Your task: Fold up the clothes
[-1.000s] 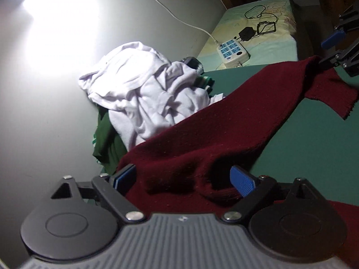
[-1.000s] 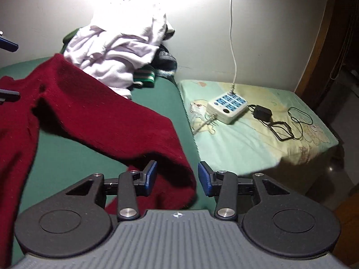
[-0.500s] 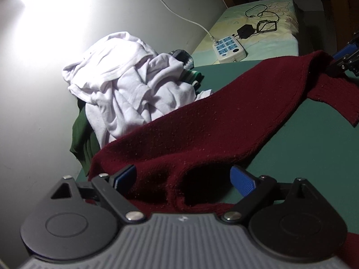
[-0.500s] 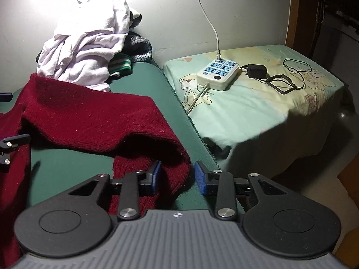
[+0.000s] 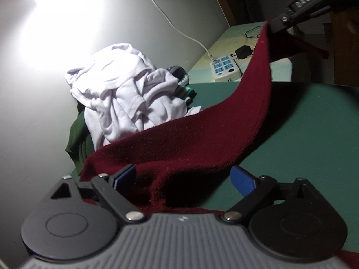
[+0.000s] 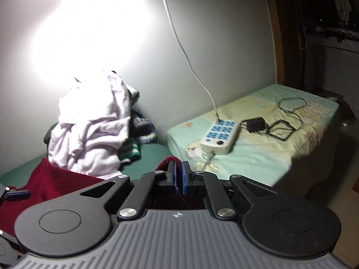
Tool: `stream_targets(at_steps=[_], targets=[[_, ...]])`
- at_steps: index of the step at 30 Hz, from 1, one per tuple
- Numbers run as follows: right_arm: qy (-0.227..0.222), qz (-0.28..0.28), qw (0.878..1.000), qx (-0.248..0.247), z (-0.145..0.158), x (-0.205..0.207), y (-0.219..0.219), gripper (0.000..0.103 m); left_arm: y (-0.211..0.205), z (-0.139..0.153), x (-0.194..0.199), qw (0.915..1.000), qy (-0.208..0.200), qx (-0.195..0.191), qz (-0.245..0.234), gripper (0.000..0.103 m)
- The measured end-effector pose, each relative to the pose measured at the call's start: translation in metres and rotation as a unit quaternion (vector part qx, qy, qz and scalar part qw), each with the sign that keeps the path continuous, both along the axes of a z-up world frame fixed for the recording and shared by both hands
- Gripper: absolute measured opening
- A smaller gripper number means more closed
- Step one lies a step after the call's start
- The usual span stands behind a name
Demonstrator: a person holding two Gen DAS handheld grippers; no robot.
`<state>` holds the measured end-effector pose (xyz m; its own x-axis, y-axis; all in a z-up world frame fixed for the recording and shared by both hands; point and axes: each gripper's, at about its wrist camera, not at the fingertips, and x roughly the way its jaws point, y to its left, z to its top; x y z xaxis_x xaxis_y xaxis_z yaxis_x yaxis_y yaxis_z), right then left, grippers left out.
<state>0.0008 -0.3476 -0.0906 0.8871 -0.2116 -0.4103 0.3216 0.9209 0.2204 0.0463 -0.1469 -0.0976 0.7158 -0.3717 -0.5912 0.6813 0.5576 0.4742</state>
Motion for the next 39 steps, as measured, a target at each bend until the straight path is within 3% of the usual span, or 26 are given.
stream_targets(at_steps=[4,8,11,15,17,18,20,23,27,30,35,36,38,39], targets=[[-0.015,0.107,0.991,-0.08,-0.001,0.017,0.047,0.005,0.018,0.012,-0.013,0.9998,0.003,-0.022,0.004,0.099],[0.0,0.241,0.958,-0.155,-0.021,0.027,0.097,0.005,0.044,0.007,-0.021,0.9991,0.013,-0.023,0.032,0.099],[0.037,0.311,0.933,-0.177,-0.045,0.035,0.124,0.006,0.063,0.002,-0.022,0.9976,0.028,-0.028,0.056,0.099],[0.094,0.345,0.917,-0.179,-0.069,0.044,0.135,0.009,0.074,-0.004,-0.018,0.9961,0.039,-0.026,0.074,0.098],[0.1,0.349,0.915,-0.177,-0.066,0.041,0.131,0.036,0.068,-0.005,-0.018,0.9968,0.036,-0.022,0.067,0.098],[0.095,0.35,0.916,-0.173,-0.061,0.036,0.126,0.041,0.063,-0.005,-0.018,0.9975,0.033,-0.02,0.06,0.098],[0.077,0.35,0.919,-0.162,-0.046,0.025,0.112,0.044,0.048,-0.006,-0.02,0.9989,0.026,-0.015,0.037,0.098],[0.043,0.33,0.936,-0.111,-0.023,0.006,0.078,0.044,0.022,-0.009,-0.022,0.9997,0.021,-0.008,-0.002,0.098],[0.063,0.26,0.963,-0.02,-0.025,-0.005,0.034,0.044,-0.012,-0.022,-0.025,0.9974,0.023,0.019,-0.065,0.093],[0.103,0.241,0.964,0.051,-0.046,-0.003,0.016,0.044,-0.025,-0.032,-0.026,0.9946,0.024,0.041,-0.092,0.093],[0.128,0.241,0.956,0.106,-0.078,0.004,0.018,0.042,-0.027,-0.036,-0.03,0.9907,0.026,0.06,-0.119,0.094],[0.132,0.241,0.953,0.124,-0.083,0.007,0.019,0.037,-0.026,-0.036,-0.031,0.99,0.025,0.063,-0.124,0.095],[0.138,0.245,0.948,0.148,-0.085,0.013,0.019,0.008,-0.024,-0.038,-0.033,0.9891,0.025,0.066,-0.129,0.096],[0.141,0.247,0.945,0.158,-0.086,0.016,0.019,0.008,-0.024,-0.039,-0.034,0.9889,0.026,0.066,-0.131,0.096]])
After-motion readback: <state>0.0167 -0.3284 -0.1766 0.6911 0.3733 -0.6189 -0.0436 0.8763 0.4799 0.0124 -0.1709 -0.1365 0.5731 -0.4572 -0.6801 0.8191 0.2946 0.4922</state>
